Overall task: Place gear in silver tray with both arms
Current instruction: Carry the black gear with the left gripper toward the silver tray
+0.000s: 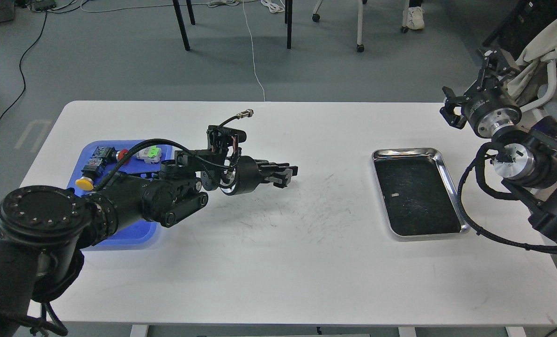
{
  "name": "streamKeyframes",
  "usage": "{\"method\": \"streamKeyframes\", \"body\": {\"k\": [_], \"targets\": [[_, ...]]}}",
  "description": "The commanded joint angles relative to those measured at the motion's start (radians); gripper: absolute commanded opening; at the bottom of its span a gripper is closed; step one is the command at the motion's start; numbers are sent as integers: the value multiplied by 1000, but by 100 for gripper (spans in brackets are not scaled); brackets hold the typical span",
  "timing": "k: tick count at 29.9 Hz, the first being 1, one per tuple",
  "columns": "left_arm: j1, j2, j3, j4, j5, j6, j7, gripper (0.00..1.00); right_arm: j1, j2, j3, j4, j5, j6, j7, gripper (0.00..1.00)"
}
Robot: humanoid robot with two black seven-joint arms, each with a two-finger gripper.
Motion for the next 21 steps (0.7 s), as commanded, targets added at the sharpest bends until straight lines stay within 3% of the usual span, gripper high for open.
{"method": "streamKeyframes", "body": {"k": [1, 21], "targets": [[7, 0, 3, -68, 6, 35, 0, 6, -2, -1, -2, -1, 0, 0, 1, 99], [82, 0, -5, -216, 27, 92, 0, 6, 2, -1, -26, -1, 0, 0, 1, 99]]}}
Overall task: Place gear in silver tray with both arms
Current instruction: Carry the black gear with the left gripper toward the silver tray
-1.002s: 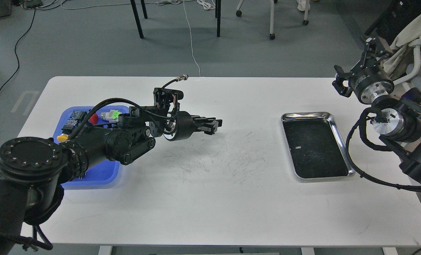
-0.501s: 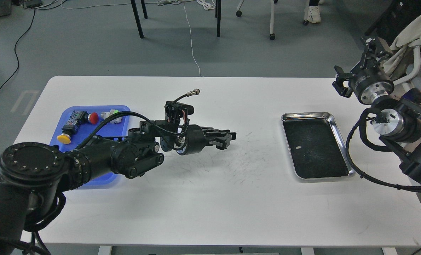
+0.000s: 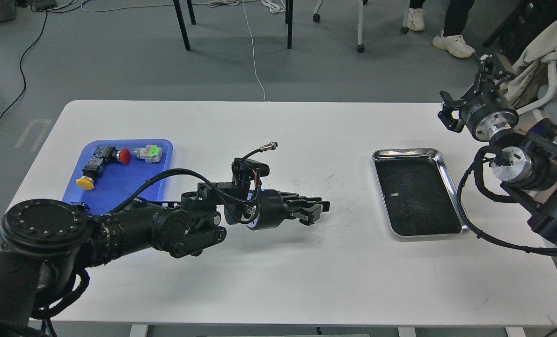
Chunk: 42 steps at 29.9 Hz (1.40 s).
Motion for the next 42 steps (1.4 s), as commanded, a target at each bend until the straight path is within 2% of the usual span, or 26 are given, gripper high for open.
{"method": "streamKeyframes", "body": {"k": [1, 22, 33, 42], "targets": [[20, 0, -3, -15, 3, 17, 0, 6, 1, 0, 0, 0, 0, 0, 0, 99], [55, 0, -17, -36, -7, 20, 0, 12, 0, 0, -1, 0, 0, 0, 0, 99], [60, 0, -54, -58, -14, 19, 0, 32, 0, -2, -1, 0, 0, 0, 0, 99], [63, 0, -54, -56, -16, 17, 0, 35, 0, 0, -1, 0, 0, 0, 0, 99]]}}
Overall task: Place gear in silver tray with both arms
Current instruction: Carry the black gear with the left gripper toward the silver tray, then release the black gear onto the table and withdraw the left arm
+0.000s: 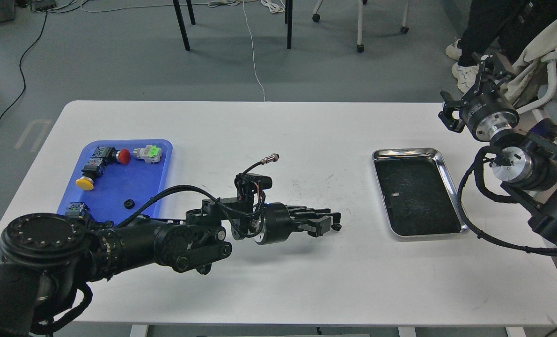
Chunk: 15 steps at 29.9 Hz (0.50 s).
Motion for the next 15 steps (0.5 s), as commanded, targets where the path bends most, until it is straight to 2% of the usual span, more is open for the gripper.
{"method": "streamKeyframes", "body": {"k": [1, 9, 10, 15], "targets": [[0, 0, 0, 0, -1, 0, 0, 35, 0, 1, 0, 0, 0, 0, -2, 99], [-18, 0, -95, 10, -10, -11, 0, 49, 8, -31, -69, 3, 3, 3, -26, 99], [-21, 0, -118, 10, -10, -11, 0, 53, 15, -36, -80, 6, 3, 6, -26, 99], [-35, 21, -262, 10, -47, -43, 0, 57, 23, -65, -90, 15, 5, 69, -22, 99]]}}
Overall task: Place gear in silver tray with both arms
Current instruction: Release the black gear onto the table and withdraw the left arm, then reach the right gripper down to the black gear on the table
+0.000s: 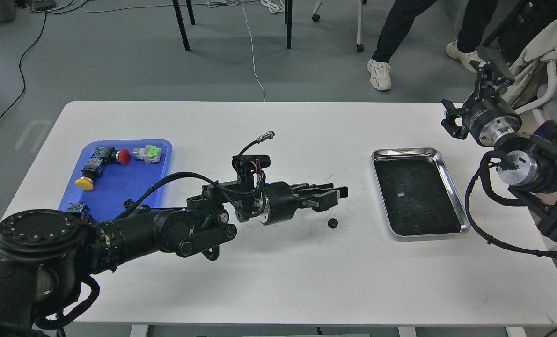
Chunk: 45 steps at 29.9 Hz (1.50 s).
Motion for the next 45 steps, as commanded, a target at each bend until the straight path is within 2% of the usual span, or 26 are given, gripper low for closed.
{"method": "streamKeyframes", "body": {"k": [1, 7, 11, 14, 19, 27, 37, 40, 45], "targets": [[-13, 47, -105, 0, -52, -31, 0, 58, 2, -20, -7, 9, -2, 45, 6, 99], [-53, 209, -155, 3, -179, -46, 0, 64, 52, -31, -99, 31, -30, 71, 11, 99], [-68, 282, -185, 5, -263, -48, 0, 69, 120, -33, -201, 32, -134, 56, 11, 99], [-85, 316, -242, 11, -349, -101, 0, 80, 135, -43, -231, 49, -189, 55, 7, 99], [-72, 403, -352, 11, -588, -186, 0, 80, 161, -73, -271, 82, -264, 55, 7, 99], [5, 408, -426, 29, -757, -180, 0, 80, 198, -73, -336, 121, -405, 35, 11, 99], [-4, 477, -477, 66, -843, -180, 0, 80, 419, -57, -669, 154, -482, -24, 11, 99], [10, 491, -463, 65, -848, -180, 0, 92, 465, -42, -746, 172, -546, -33, 11, 99], [30, 514, -465, 58, -850, -180, 0, 93, 537, 7, -863, 180, -708, -36, 13, 99]]}}
